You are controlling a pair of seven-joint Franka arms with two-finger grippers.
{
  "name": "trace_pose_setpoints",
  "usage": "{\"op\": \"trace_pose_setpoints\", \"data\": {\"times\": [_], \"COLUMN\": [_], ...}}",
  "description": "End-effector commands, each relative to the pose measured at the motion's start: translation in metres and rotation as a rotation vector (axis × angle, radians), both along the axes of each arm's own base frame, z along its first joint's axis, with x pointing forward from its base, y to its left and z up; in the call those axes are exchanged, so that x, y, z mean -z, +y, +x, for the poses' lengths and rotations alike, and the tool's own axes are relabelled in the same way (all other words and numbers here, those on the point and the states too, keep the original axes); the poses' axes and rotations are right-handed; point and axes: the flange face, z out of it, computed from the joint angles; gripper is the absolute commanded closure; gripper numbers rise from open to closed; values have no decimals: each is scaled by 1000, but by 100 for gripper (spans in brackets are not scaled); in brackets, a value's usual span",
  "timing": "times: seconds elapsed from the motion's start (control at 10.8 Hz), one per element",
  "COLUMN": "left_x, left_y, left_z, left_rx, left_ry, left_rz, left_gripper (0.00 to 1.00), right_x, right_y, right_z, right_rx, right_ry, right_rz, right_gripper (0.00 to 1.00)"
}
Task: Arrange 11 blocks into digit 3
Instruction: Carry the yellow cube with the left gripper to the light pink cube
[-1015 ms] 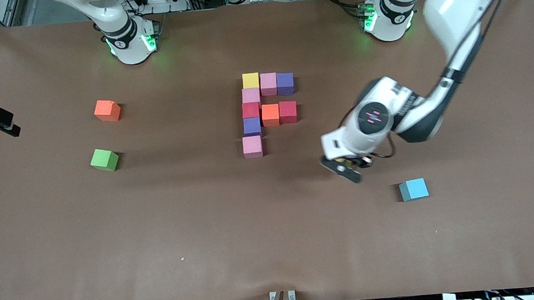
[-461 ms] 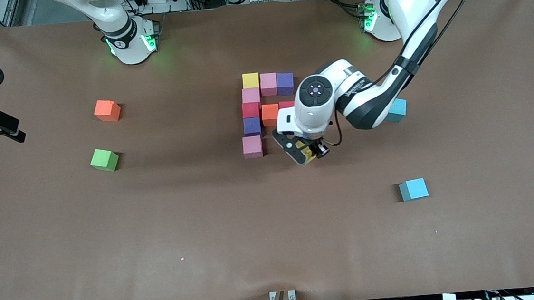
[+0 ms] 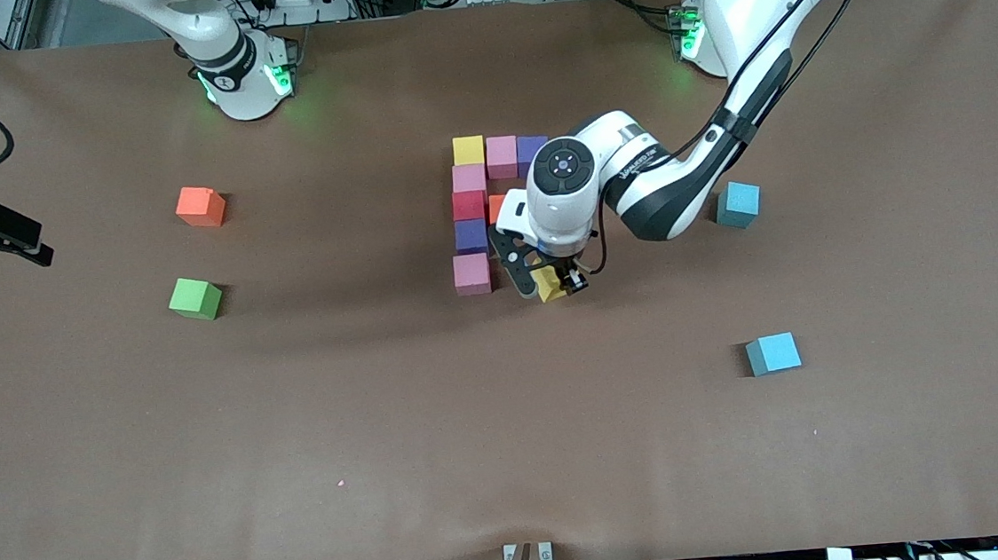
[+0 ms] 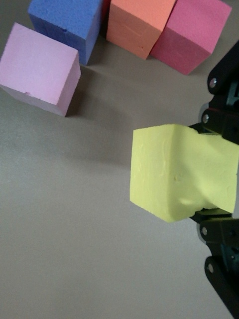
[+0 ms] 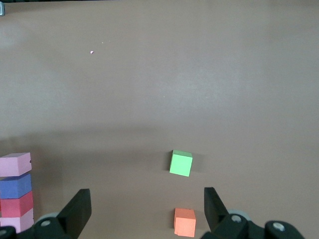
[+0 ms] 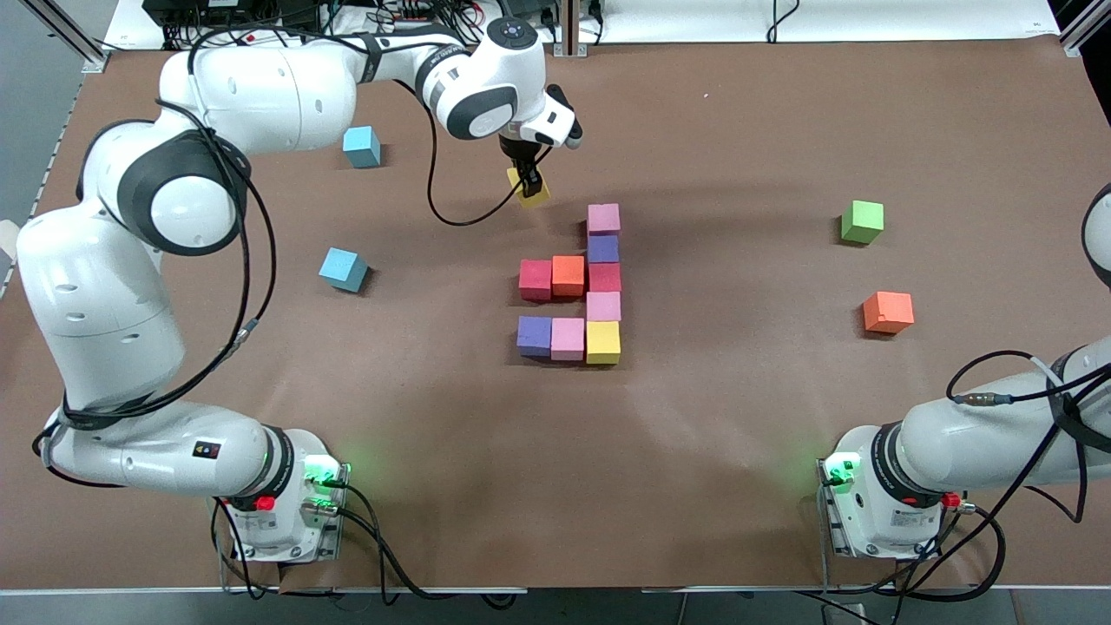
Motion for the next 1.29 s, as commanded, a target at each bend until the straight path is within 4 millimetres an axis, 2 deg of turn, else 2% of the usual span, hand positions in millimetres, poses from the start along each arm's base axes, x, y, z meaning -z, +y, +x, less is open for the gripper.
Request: {"op": "trace_pose_setpoints", "data": {"times": [0.0,0.18,0.74,1.2], "left_x": [-2,2,24,54], "left_y": [-1,-4,-29,-51], "left_z": [7,4,-20,-39], "left_rx": [58,67,107,162], "left_ry": [-33,-28,-9,-18], "left_rz": [13,15,38,102], "left_gripper": [69,70,71,71], "right_x": [0,4,1,0], "right_y": [7,7,12,14], "right_z": [-2,-2,-3,-2], "right_rx": [6,6,6,2], "right_ry": [-4,4,-5,-11], "right_rz": [-11,-11,-7,-4], "right_gripper": [0,0,0,0]}}
